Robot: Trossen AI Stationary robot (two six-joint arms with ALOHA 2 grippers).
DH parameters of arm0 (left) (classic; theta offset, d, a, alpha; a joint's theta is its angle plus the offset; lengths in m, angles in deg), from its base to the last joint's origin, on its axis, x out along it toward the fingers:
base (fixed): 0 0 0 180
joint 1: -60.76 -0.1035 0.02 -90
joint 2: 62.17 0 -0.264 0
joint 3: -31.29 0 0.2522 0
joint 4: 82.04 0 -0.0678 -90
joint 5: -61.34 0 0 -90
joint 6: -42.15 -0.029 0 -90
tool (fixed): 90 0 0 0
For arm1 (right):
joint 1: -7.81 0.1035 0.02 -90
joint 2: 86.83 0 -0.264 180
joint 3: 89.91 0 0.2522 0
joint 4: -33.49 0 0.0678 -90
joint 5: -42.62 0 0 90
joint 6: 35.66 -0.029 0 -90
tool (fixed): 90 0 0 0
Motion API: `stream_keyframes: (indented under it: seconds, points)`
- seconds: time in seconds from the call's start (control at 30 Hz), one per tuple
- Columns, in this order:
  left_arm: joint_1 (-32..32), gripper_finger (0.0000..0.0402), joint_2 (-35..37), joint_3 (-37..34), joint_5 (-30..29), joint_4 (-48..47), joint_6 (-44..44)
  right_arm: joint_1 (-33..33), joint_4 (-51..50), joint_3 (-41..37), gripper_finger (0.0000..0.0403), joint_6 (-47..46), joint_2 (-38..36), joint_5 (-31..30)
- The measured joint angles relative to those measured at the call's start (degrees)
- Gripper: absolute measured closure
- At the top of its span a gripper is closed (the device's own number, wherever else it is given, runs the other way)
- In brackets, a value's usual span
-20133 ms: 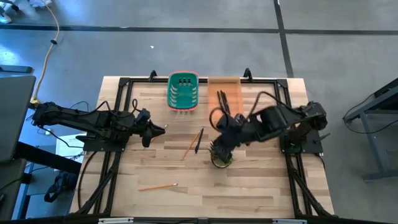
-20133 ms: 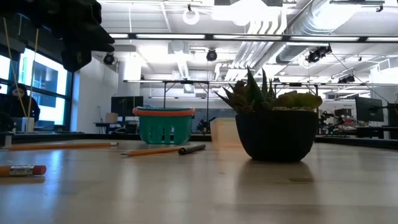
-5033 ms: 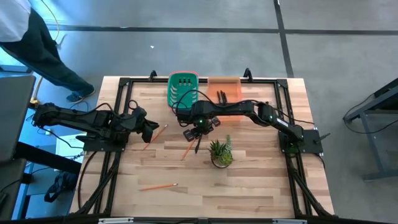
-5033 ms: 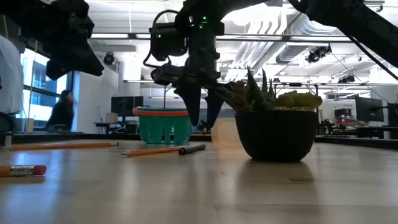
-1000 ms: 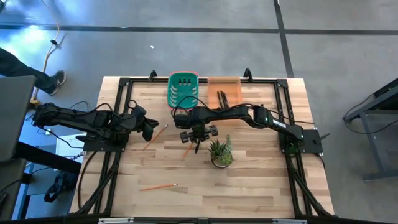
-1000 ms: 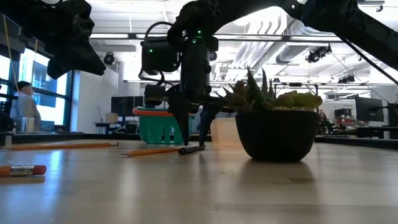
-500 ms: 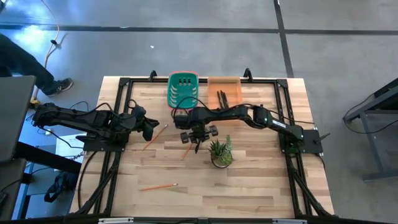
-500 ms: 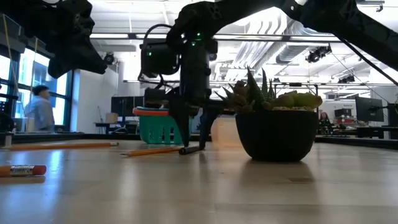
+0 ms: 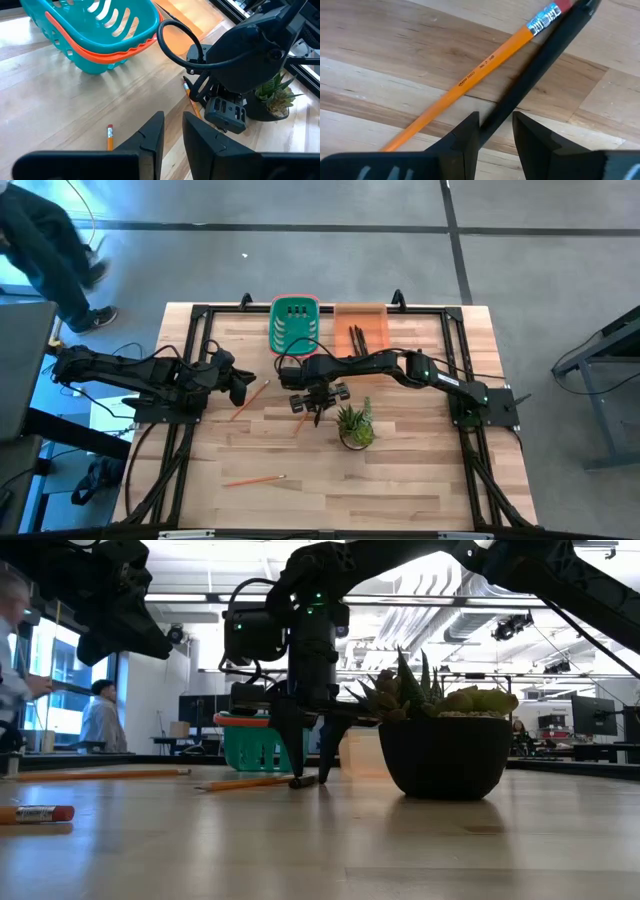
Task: Sort pens & pencils
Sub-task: Put the black ballpoint pen into the orange bin
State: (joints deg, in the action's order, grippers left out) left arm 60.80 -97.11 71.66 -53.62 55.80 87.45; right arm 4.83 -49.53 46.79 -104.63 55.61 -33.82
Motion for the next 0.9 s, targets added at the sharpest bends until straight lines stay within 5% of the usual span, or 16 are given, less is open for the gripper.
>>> stream_keyframes:
  seconds: [0.37,0.9]
  points:
    - [-0.02,0.0344,-0.01,0.00,-0.17,0.02,0.00,0.01,-0.70,-0.02,0.0393,1.07,0.07,-0.83]
    - [-0.02,0.0344,0.00,0.02,-0.17,0.02,0.00,0.02,-1.22,0.04,0.0399,0.44,0.00,-1.33]
